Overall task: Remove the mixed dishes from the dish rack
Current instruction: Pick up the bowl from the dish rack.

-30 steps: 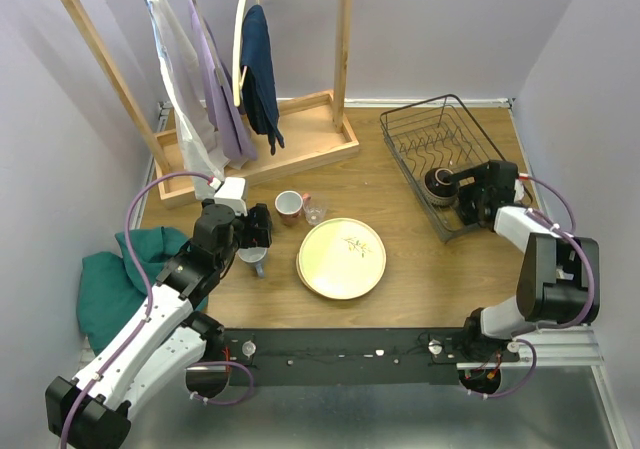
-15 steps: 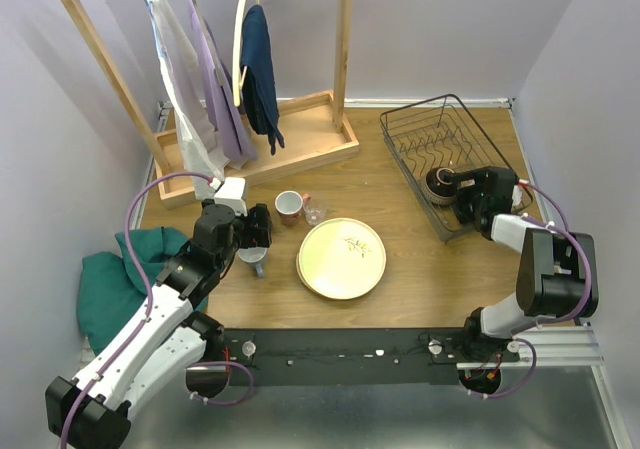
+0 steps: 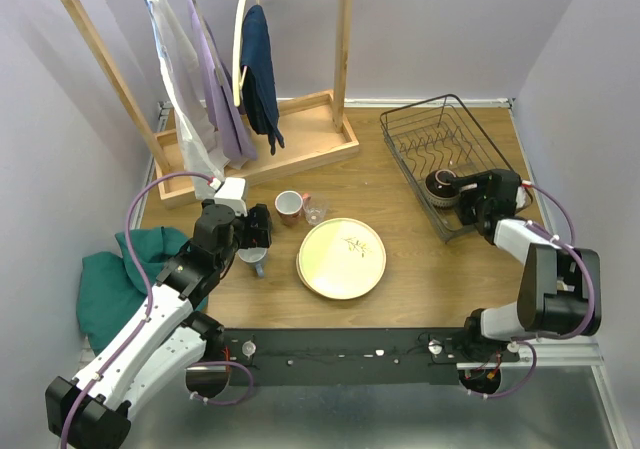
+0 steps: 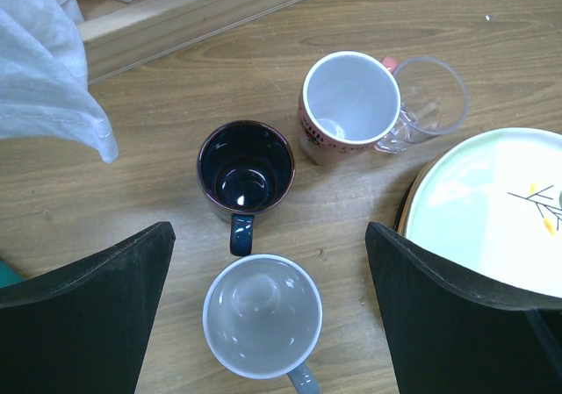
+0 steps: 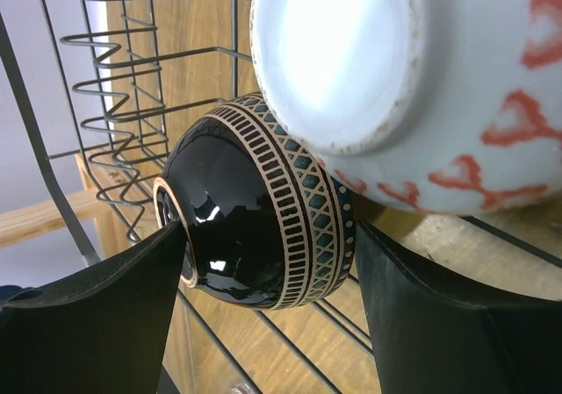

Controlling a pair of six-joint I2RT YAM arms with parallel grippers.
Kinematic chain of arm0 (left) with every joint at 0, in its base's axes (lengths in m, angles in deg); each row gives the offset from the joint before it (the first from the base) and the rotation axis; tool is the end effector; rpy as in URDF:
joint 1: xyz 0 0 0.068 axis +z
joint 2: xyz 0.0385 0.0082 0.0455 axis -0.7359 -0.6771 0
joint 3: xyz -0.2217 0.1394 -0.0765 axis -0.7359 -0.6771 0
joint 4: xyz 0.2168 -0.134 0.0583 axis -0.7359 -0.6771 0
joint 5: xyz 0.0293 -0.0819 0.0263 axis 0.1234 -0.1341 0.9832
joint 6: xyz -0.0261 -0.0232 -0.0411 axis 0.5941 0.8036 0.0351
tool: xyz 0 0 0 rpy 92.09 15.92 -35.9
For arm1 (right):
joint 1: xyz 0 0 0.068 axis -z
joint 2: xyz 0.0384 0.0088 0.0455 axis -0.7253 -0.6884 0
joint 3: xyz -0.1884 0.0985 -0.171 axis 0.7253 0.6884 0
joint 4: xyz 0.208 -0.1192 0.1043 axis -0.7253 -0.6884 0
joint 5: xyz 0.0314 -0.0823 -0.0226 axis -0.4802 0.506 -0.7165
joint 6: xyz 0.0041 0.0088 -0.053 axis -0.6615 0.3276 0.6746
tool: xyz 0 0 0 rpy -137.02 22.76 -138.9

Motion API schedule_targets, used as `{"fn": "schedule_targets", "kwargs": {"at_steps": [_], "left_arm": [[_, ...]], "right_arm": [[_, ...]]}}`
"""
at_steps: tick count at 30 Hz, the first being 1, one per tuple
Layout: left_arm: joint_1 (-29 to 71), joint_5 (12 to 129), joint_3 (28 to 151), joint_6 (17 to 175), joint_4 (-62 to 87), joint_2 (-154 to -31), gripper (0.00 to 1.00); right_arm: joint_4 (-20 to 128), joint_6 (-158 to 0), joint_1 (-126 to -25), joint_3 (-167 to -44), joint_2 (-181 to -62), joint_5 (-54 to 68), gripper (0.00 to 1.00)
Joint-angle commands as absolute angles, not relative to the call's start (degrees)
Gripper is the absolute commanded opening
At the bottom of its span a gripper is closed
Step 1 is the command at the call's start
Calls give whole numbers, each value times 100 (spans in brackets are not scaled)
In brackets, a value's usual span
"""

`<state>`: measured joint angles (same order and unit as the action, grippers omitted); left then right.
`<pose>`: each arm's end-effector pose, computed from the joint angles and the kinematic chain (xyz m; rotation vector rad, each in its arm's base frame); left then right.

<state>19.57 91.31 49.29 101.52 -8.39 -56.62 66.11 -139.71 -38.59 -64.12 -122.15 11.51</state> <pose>0.1500 -0.0704 0.2608 0.0520 2.0275 -0.2782 0.2785 -0.0367 0.1706 1.3645 1.8211 0.6291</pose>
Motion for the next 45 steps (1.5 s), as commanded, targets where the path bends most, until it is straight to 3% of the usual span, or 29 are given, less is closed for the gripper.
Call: {"fn": "schedule_targets", "kwargs": {"at_steps": [1, 19, 28, 45], "left_arm": [[1979, 9271, 4976, 10099, -843, -5632, 99], [1970, 9201, 4950, 10125, -826, -5631, 99], [1979, 9139, 4958, 10125, -843, -5675, 99], [1979, 8928, 5152, 10231, -966, -5807, 99]], "right_arm": [[6201, -13689, -3824, -6469, -11939, 1368, 64], [5507, -12222, -3832, -7347, -11780, 1095, 56], [4997, -10992, -3832, -7884, -11947, 771, 43], [4514, -9700, -3859, -8657, -12184, 278, 40]]}}
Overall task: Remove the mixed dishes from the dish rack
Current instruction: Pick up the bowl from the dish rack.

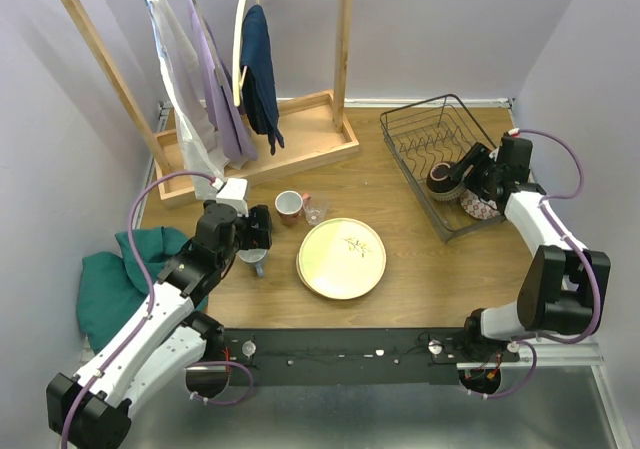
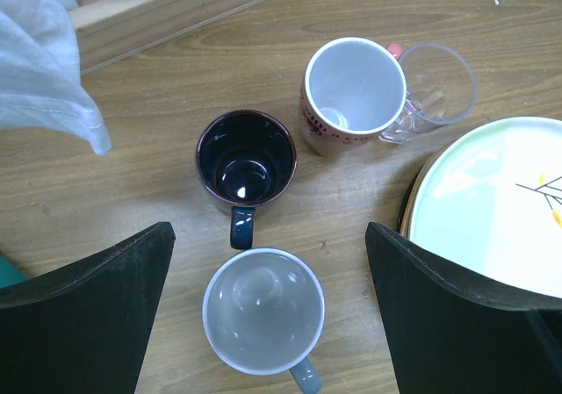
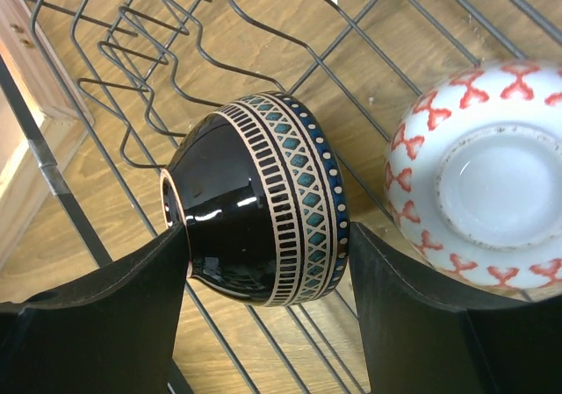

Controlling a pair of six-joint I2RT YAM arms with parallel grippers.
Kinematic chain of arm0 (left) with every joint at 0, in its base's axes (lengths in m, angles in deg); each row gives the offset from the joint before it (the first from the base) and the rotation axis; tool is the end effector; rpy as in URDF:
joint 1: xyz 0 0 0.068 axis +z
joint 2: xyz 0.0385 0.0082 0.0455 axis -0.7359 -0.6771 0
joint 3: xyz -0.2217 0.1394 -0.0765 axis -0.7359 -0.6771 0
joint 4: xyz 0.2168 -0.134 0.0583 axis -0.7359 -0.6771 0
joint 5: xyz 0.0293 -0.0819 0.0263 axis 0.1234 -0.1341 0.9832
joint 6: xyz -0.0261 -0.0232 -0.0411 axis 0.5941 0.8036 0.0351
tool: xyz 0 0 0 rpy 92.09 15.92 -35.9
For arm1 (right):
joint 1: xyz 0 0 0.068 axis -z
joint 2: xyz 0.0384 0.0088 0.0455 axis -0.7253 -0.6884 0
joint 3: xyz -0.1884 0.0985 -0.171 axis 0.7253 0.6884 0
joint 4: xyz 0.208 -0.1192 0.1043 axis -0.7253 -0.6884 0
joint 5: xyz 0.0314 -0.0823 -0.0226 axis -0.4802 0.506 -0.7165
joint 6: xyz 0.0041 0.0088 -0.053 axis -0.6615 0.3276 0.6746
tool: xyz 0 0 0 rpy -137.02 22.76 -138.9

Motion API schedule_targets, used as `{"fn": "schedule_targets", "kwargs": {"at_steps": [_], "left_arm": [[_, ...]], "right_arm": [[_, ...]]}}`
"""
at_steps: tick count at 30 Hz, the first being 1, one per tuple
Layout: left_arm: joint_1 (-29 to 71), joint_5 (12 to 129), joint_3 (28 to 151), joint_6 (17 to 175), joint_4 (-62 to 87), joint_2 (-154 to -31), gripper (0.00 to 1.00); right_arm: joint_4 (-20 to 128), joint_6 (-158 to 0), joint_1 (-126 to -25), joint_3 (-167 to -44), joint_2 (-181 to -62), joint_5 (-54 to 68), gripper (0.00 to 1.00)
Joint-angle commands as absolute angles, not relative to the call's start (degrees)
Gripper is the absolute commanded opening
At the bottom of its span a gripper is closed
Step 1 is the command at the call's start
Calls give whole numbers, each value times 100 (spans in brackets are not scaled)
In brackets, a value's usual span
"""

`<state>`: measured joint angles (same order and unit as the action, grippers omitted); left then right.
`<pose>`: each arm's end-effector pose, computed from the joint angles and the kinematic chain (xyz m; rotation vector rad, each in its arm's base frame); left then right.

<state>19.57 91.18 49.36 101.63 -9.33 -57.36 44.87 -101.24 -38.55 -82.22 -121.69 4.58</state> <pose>0.1509 -0.0710 0.2578 0.0564 2.0546 -0.2702 0.3067 -0.0365 0.2407 0.6251 2.1781 0.3953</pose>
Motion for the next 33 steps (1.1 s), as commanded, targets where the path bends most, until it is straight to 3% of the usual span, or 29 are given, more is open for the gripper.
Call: {"fn": "schedule_targets", "kwargs": {"at_steps": [1, 17, 33], "left_arm": [[1970, 8893, 5187, 10239, -957, -5825, 99], [1979, 8111, 5819, 10424, -905, -6528, 99], [1970, 8049, 6189, 10459, -922, -6967, 99]], "right_arm": [[4496, -9664, -3876, -8684, -12184, 313, 40], [4171, -8741, -4631, -9158, -11789, 1824, 36], [4618, -6888, -6441, -9413, -11385, 3635, 36]]}}
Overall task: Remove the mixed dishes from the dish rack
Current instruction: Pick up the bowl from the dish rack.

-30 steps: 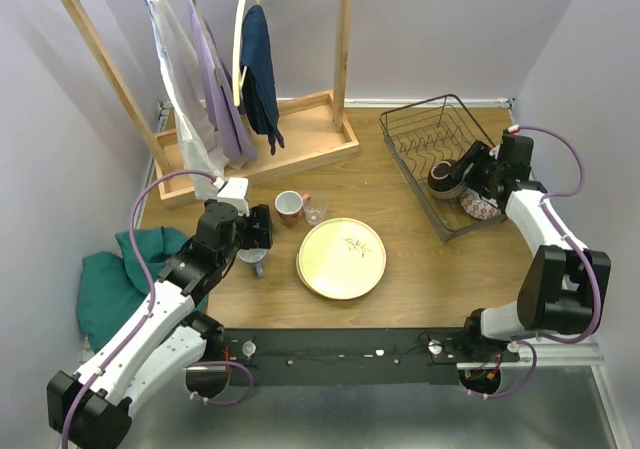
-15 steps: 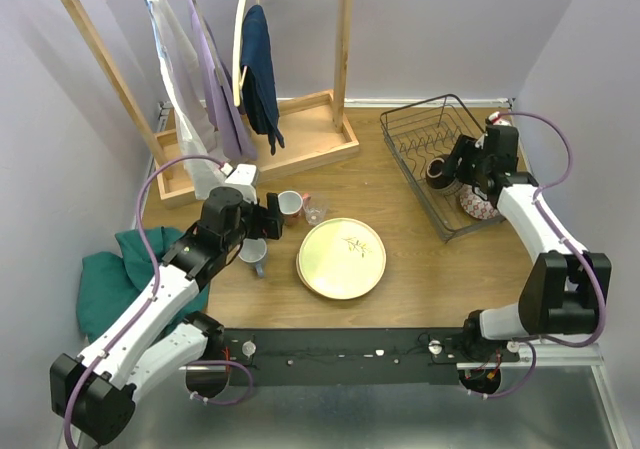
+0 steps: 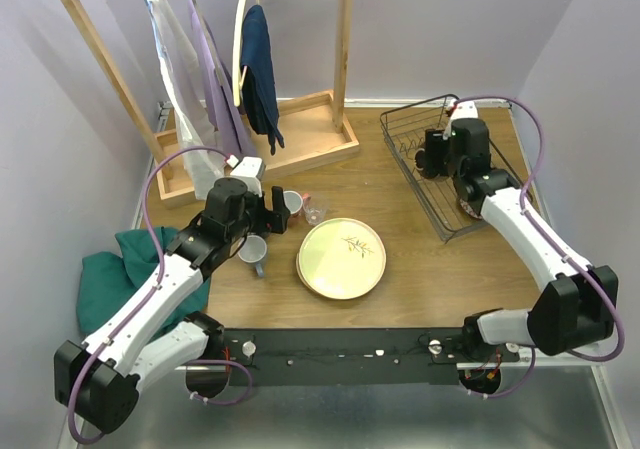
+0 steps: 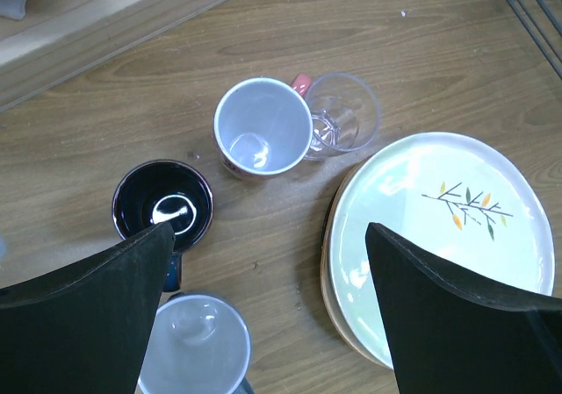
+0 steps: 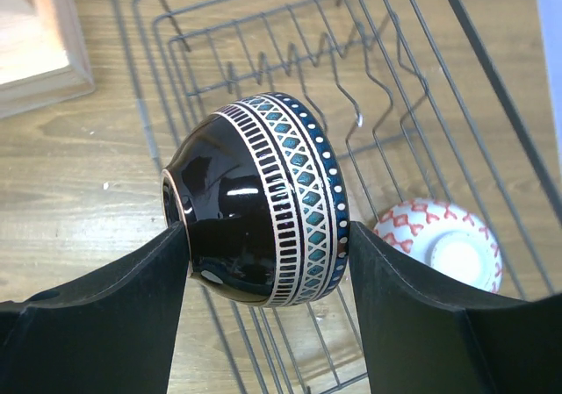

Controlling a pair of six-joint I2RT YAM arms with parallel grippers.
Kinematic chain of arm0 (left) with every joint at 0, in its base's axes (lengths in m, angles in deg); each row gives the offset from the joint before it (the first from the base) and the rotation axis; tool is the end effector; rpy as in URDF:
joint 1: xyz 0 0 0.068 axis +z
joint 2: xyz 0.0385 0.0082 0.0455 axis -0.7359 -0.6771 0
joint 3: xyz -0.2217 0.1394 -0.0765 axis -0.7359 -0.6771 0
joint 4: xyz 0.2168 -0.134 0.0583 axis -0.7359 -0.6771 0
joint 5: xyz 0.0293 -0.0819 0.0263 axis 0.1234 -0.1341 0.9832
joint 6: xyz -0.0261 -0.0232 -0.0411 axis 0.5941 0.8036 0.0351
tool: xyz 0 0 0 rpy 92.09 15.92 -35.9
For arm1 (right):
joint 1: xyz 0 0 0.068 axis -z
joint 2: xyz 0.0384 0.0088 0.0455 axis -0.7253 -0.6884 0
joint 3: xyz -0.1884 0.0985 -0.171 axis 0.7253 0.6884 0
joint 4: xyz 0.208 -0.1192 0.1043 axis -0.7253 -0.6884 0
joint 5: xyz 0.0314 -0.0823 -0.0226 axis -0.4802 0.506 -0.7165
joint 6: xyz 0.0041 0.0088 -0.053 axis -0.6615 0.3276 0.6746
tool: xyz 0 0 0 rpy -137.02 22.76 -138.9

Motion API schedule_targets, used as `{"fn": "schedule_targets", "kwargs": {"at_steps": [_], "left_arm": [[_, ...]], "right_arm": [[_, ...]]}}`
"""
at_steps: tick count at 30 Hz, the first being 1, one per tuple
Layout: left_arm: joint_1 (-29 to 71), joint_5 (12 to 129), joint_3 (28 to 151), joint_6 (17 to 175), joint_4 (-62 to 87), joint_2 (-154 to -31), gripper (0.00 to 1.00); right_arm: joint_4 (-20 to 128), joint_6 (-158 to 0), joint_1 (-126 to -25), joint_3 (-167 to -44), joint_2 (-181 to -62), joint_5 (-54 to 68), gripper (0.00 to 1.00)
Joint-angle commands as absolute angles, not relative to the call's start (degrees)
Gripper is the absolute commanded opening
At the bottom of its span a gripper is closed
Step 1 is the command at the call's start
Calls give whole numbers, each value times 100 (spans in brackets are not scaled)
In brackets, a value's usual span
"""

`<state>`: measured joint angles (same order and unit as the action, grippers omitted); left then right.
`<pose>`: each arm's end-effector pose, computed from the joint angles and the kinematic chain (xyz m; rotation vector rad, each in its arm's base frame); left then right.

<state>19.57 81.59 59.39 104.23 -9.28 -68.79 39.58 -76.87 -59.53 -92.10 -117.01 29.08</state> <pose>0.1817 -0.0939 0.2854 0.1177 2.1089 -0.4556 0.2998 0.0603 0.3148 -0.0012 2.0700 -0.0727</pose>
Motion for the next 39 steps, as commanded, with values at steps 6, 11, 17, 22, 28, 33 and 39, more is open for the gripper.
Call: {"fn": "schedule_targets", "kwargs": {"at_steps": [6, 11, 17, 22, 28, 33, 39], "left_arm": [[1979, 8023, 6338, 10486, -940, -7073, 99], [1979, 8014, 6540, 10477, -975, -7231, 99], [1979, 8023, 6891, 10538, -1028, -7486, 99], [1979, 7891, 7164, 10626, -1010, -7766, 99], [1979, 6980, 7261, 9767, -729, -7925, 99], [1979, 5827, 7594, 8528, -939, -8180, 99], [1979, 4965, 8271, 7657, -1352, -8663, 99]], "right_arm": [[5075, -5905, -7223, -9247, -11130, 3741, 36], [5436, -4990, -7839, -8931, -10937, 3495, 36], [6007, -3978, -8648, -8465, -10875, 3301, 38], [6569, -3635, -9088, -8157, -10778, 3188, 38], [6464, -3678, -9176, -8078, -10743, 2432, 41], [6553, -3345, -9264, -7797, -10497, 2116, 41], [6395, -3213, -9299, -7682, -10312, 1720, 41]]}}
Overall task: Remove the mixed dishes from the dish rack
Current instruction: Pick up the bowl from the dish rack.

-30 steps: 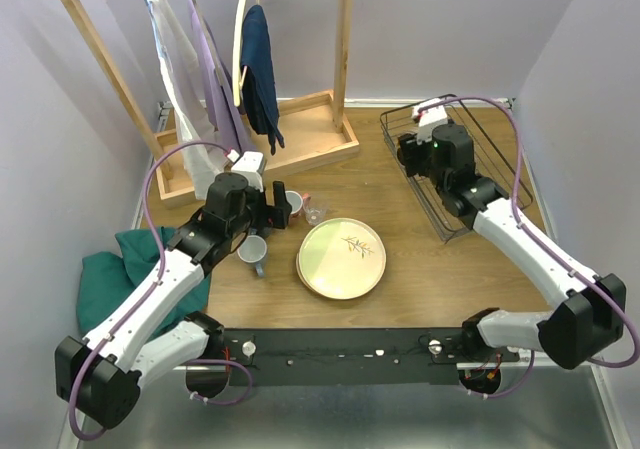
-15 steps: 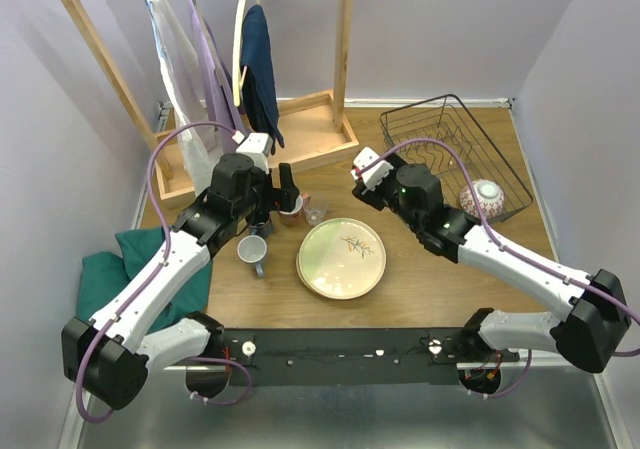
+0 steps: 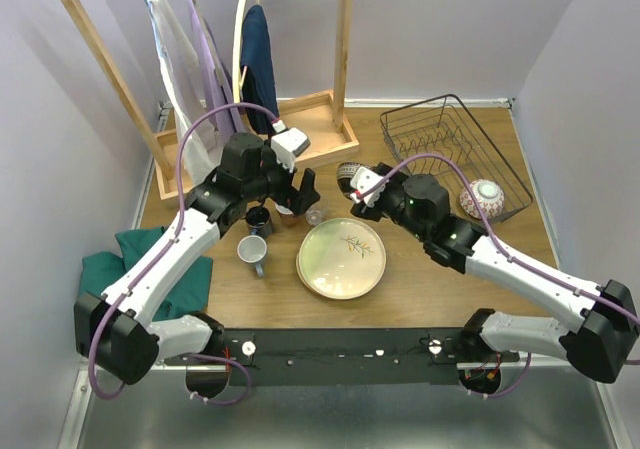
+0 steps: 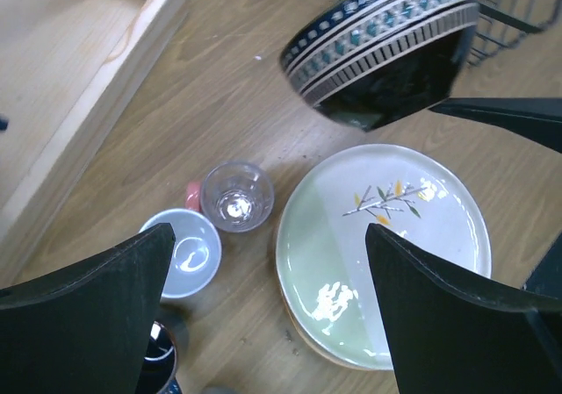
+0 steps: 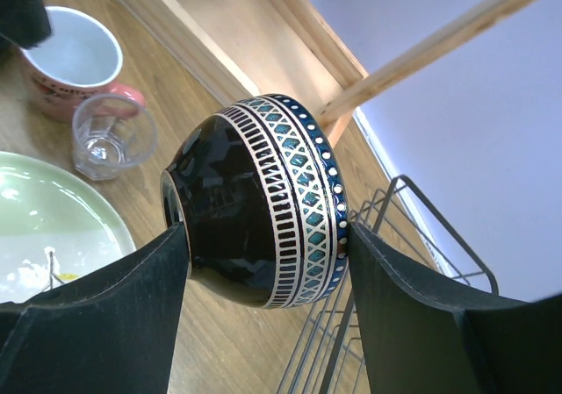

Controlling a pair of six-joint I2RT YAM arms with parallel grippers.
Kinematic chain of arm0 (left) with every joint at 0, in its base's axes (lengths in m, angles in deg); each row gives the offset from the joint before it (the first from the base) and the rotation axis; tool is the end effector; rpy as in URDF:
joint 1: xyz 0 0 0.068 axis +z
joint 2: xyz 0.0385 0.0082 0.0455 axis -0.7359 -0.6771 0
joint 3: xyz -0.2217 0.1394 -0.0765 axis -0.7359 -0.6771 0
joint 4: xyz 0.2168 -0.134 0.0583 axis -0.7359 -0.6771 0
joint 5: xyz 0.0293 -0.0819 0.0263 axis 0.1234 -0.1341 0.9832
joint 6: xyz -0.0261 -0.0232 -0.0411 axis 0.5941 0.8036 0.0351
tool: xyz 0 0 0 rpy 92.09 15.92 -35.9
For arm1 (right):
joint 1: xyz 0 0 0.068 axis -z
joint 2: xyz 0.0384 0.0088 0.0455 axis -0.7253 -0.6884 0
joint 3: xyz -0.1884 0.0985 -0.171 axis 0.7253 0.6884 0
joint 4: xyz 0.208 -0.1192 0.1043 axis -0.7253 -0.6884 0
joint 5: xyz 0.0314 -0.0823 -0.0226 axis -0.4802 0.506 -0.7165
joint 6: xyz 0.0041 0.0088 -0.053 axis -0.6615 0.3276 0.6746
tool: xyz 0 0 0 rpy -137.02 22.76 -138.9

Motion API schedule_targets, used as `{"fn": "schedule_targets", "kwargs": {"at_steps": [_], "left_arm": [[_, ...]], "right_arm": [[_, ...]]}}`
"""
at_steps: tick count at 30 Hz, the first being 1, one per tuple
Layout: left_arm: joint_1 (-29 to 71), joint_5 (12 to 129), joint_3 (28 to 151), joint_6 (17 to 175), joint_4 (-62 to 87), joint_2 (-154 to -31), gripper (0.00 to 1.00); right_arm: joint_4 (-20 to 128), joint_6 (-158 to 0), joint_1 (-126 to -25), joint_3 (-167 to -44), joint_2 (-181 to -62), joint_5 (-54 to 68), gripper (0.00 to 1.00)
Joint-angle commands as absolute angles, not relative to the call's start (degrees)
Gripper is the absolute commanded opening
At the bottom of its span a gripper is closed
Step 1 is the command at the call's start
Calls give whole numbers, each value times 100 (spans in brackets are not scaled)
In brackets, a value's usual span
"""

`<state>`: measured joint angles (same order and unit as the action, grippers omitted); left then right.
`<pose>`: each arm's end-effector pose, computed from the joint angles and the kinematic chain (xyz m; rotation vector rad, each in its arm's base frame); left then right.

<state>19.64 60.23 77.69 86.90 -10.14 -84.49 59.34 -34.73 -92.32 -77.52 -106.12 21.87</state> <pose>0.2300 -0.1337 0.3368 0.6561 1.9820 -0.6592 0.1910 0.1902 0.3104 -1.1325 1.4048 -0.0098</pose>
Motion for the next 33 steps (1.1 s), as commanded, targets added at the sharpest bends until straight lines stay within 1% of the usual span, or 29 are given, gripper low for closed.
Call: {"fn": "schedule_targets", "kwargs": {"at_steps": [1, 4, 5, 8, 9, 10, 13, 16, 17, 18, 19, 29, 32, 33], "left_arm": [[1979, 4868, 8342, 7551, -1379, -8725, 99], [1979, 4263, 8658, 6963, -1589, -8917, 99], [1979, 4061, 8876, 6544, -1703, -8979, 99], [1979, 3358, 9272, 5944, -2222, -9252, 97], [1979, 3208, 9361, 5437, -2510, -9313, 97], [1979, 2971, 9440, 5249, -2626, -9410, 98], [1988, 2733, 9809, 4677, -3135, -9708, 98], [1988, 2592, 10432, 4081, -4022, -10234, 98], [1988, 2469, 10852, 3904, -4303, -10385, 98], [1988, 2390, 11056, 3772, -4819, -10543, 98], [1988, 2319, 11232, 3623, -4981, -10806, 98], [1988, 1757, 12472, 3191, -5993, -11695, 95], [1996, 1467, 12665, 2971, -6327, -11941, 90], [1988, 1414, 12719, 2901, -6519, -12012, 87]], "right_arm": [[6386, -3195, -9308, -7656, -10243, 1615, 41], [6333, -3151, -9308, -7577, -10119, 1500, 41], [6315, -3142, -9308, -7559, -10101, 1499, 41], [6227, -3116, -9308, -7542, -10014, 1227, 41], [6219, -3107, -9316, -7524, -9996, 1192, 41], [6210, -3081, -9317, -7506, -9970, 1148, 41], [6157, -3011, -9317, -7471, -9899, 1104, 41], [6122, -2941, -9317, -7436, -9829, 1060, 41], [6122, -2914, -9325, -7427, -9820, 1051, 41], [6104, -2896, -9325, -7418, -9785, 1034, 41], [6096, -2870, -9334, -7418, -9776, 999, 41], [5990, -2721, -9396, -7278, -9530, 867, 41], [5964, -2650, -9422, -7225, -9486, 840, 40], [5955, -2641, -9422, -7216, -9469, 832, 40]]}}
